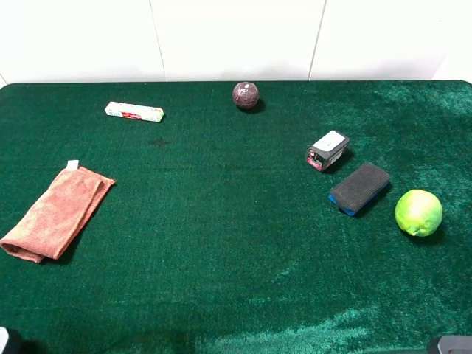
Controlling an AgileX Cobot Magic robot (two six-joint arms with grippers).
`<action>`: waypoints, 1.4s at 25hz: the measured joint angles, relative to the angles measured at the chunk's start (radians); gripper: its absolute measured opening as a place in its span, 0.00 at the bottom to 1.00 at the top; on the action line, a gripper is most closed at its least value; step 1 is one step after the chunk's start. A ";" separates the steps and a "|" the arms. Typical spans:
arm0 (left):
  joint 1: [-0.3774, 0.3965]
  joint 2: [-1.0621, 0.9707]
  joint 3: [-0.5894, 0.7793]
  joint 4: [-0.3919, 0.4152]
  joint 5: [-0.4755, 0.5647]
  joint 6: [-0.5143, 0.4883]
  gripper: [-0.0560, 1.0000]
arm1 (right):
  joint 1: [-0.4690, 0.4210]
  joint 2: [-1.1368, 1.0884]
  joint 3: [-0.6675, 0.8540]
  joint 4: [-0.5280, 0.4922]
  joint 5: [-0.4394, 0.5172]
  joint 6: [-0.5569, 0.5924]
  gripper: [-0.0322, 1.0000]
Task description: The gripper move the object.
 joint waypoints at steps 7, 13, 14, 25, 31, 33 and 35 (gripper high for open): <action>0.180 -0.211 0.125 -0.011 -0.051 0.102 0.99 | 0.000 0.000 0.000 0.000 0.000 0.000 0.70; 0.293 -0.369 0.203 -0.081 -0.096 0.154 0.99 | 0.000 0.000 0.000 0.000 0.000 0.000 0.70; 0.311 -0.392 0.203 -0.088 -0.099 0.161 0.99 | 0.000 0.000 0.000 0.000 0.000 0.000 0.70; 0.387 -0.527 0.203 -0.113 -0.100 0.197 0.99 | 0.000 0.000 0.000 0.000 -0.001 0.000 0.70; 0.387 -0.527 0.203 -0.113 -0.100 0.198 0.99 | 0.000 0.000 0.000 0.000 -0.001 0.000 0.70; 0.387 -0.527 0.203 -0.113 -0.100 0.198 0.99 | 0.000 0.000 0.000 0.000 -0.001 0.000 0.70; 0.387 -0.527 0.203 -0.113 -0.100 0.198 0.99 | 0.000 0.000 0.000 0.000 -0.001 0.000 0.70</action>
